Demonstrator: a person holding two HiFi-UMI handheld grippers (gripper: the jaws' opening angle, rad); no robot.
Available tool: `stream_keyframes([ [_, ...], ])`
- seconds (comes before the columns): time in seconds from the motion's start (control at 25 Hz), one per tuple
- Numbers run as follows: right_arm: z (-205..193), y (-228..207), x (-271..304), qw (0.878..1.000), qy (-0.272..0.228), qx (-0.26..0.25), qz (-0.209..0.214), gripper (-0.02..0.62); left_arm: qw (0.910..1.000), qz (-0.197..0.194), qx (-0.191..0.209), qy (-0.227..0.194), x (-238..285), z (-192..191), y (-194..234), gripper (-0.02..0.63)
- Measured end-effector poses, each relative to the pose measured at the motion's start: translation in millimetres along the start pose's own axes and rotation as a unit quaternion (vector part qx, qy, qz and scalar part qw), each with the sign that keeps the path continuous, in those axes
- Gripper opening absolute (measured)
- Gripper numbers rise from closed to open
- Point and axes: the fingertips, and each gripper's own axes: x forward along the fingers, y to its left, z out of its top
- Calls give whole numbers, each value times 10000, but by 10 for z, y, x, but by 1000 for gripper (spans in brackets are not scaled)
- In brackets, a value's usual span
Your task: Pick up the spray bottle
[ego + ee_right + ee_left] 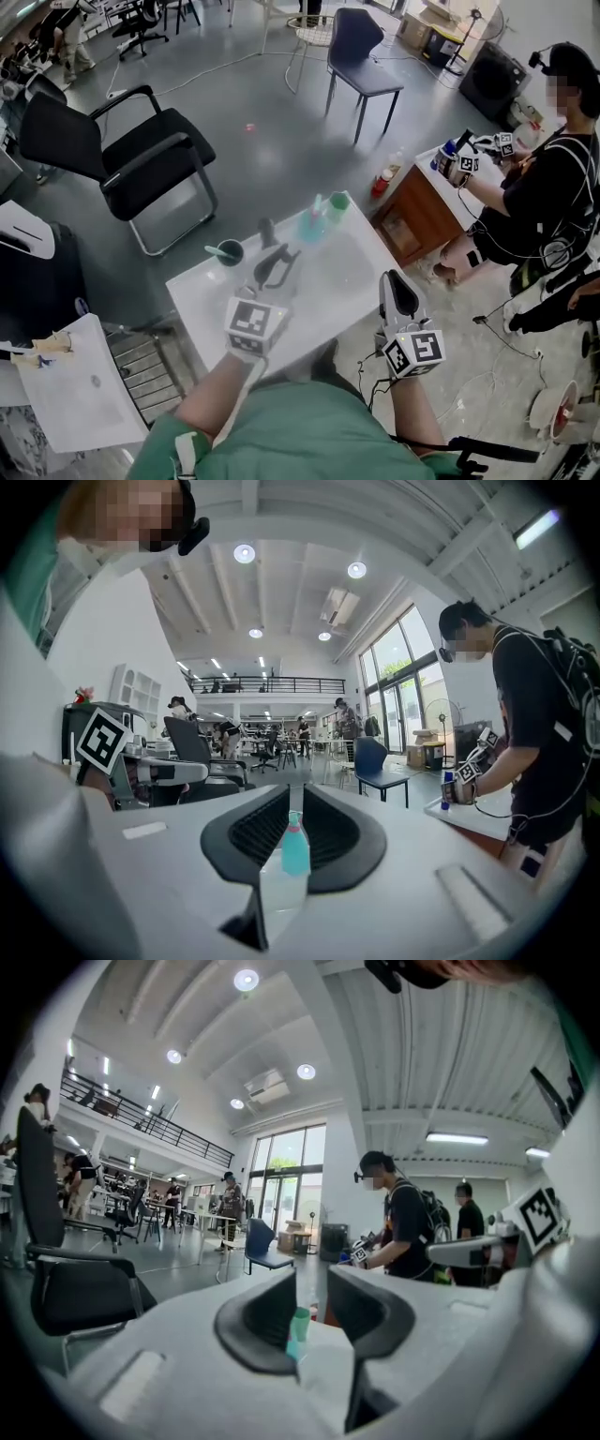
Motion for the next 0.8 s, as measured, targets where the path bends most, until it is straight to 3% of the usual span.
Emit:
stream_keyframes([
  [0.48, -92, -946, 529, 9977, 74, 311, 593, 44, 9970, 604, 125, 463, 1023, -315, -13, 134],
  [0.8, -201, -1475, 770, 9952, 99, 461, 852, 44, 9889, 1123, 104, 971, 1658, -709, 100, 222],
])
